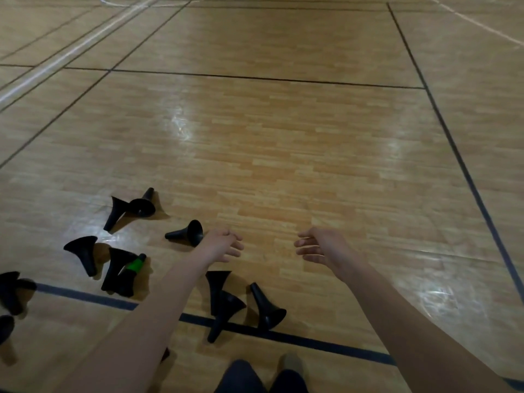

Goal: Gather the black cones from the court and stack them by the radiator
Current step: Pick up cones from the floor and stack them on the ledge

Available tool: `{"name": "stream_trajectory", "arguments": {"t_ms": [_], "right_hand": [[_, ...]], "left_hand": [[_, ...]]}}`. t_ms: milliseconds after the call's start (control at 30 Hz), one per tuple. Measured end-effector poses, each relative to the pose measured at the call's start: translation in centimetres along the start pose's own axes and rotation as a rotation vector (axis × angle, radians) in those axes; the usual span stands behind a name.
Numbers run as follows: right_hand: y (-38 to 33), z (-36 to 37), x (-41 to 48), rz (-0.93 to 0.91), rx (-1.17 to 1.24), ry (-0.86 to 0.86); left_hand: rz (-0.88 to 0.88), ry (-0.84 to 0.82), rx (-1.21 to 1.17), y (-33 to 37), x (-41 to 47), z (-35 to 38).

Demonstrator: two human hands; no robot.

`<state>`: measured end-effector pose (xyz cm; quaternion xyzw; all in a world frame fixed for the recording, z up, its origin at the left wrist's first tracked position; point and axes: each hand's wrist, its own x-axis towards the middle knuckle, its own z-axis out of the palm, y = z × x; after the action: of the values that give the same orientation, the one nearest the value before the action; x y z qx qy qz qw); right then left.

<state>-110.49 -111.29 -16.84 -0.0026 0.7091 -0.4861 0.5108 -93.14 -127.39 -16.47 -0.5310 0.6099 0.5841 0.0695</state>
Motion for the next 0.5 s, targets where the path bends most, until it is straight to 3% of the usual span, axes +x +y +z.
{"name": "stream_trajectory", "arguments": {"t_ms": [300, 500], "right_hand": [[-0.6, 2.2, 5.2, 0.047, 0.185, 0.164], [3.6, 5.9, 9.1, 0.182, 0.427, 0.275]], "left_hand": [[0.019, -0.137, 0.228, 3.6, 8.1, -2.1], [-0.020, -0.173, 0.334, 2.7, 18.0, -4.4]]}}
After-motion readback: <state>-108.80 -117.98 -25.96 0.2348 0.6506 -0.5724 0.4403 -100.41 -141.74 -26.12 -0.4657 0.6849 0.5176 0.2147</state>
